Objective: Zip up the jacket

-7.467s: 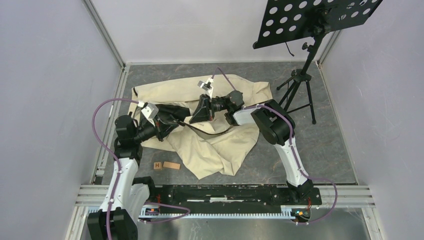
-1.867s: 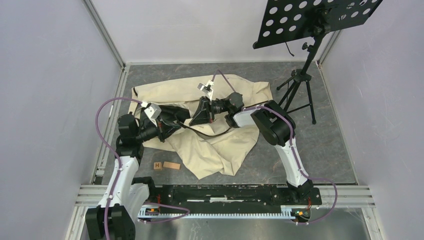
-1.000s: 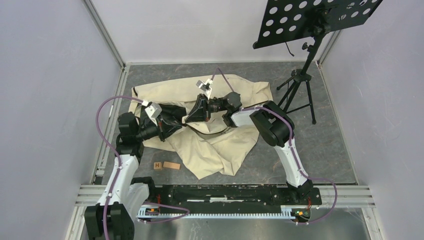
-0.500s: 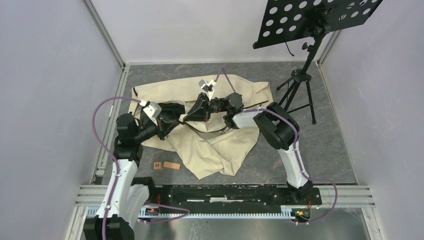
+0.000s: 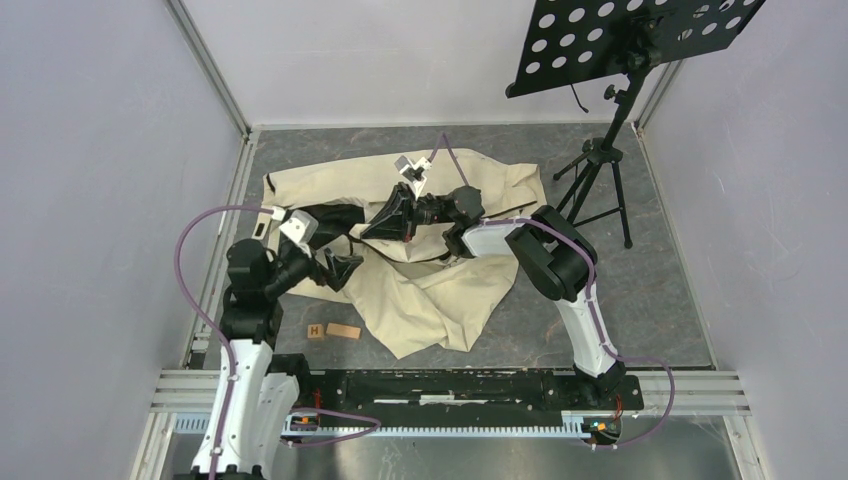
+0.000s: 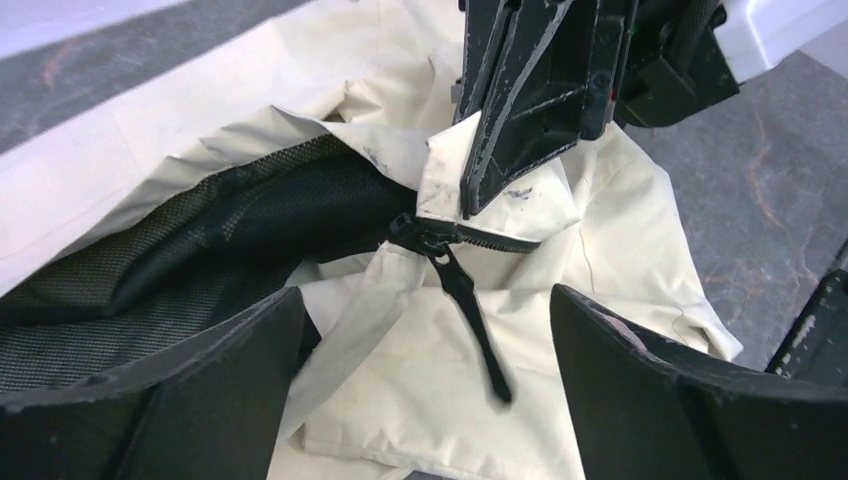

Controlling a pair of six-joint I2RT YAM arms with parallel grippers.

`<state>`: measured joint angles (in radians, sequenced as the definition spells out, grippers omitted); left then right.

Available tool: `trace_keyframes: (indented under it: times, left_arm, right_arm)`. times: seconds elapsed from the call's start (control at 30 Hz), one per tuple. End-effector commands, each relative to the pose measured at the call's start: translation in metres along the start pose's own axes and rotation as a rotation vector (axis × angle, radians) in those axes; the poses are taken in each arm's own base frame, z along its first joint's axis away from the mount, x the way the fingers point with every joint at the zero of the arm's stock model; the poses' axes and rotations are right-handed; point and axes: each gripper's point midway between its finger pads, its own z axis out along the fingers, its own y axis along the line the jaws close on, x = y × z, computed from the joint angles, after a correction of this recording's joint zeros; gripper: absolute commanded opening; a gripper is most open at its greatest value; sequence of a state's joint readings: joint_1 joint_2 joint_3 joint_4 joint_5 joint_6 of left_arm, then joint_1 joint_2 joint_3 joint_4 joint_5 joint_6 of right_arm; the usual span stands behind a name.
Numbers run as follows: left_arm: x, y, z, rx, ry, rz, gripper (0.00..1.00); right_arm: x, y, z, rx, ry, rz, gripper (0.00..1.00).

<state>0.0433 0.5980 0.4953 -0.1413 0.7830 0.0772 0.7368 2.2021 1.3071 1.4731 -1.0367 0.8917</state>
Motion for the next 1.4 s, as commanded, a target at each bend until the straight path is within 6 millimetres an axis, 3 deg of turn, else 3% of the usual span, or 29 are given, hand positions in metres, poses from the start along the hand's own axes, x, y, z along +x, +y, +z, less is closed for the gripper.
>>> trace_keyframes:
  times: [0.0,0.1,0.2,0.3,0.5,0.53,0.6,0.67,0.8,0.93,1.07,1.17,1.37]
  left_arm:
    - [-0.023,-0.001,-0.01,-0.054,-0.054,0.023,1.0]
    - [-0.033,0.007,-0.012,-0.123,-0.086,-0.061,1.0]
    - [-0.044,0.023,-0.013,-0.246,-0.122,-0.295,1.0]
    - [-0.053,0.026,-0.014,-0.301,-0.161,-0.522,0.96]
    - [-0.088,0.023,-0.02,-0.312,-0.217,-0.644,0.91]
    - [-0.09,0.022,-0.016,-0.296,-0.19,-0.663,0.87]
    - [-0.083,0.02,-0.012,-0.301,-0.087,-0.717,0.74]
    - [-0.072,0.019,-0.012,-0.319,-0.014,-0.766,0.73]
    - [-0.058,-0.001,-0.009,-0.247,-0.059,-0.99,0.72]
    - [-0.035,-0.007,-0.008,-0.225,-0.079,-1.09,0.67]
    - [-0.029,-0.008,0.001,-0.145,-0.14,-1.106,0.65]
    - [-0.022,-0.003,0.009,-0.129,-0.129,-1.099,0.57]
    - [-0.025,-0.01,0.017,-0.03,-0.12,-1.072,0.51]
  right_arm:
    - [-0.043,0.018,0.012,-0.055,-0.081,-0.161,0.0]
    - [-0.043,0.018,0.012,-0.05,-0.082,-0.161,0.0]
    - [-0.043,0.018,0.012,-0.046,-0.079,-0.162,0.0]
    - [-0.044,0.018,0.012,-0.044,-0.078,-0.167,0.0]
    - [-0.043,0.016,0.013,-0.051,-0.07,-0.175,0.0]
    - [-0.043,0.016,0.014,-0.051,-0.072,-0.176,0.0]
    - [-0.044,0.013,0.014,-0.039,-0.074,-0.165,0.0]
    - [-0.046,0.009,0.015,-0.016,-0.082,-0.152,0.0]
    - [-0.05,0.005,0.015,0.017,-0.109,-0.128,0.0]
    - [-0.054,0.003,0.015,0.032,-0.129,-0.113,0.0]
    - [-0.056,0.006,0.015,0.02,-0.139,-0.112,0.0]
    - [-0.056,0.006,0.015,0.016,-0.137,-0.112,0.0]
    - [-0.057,0.007,0.015,0.017,-0.137,-0.115,0.0]
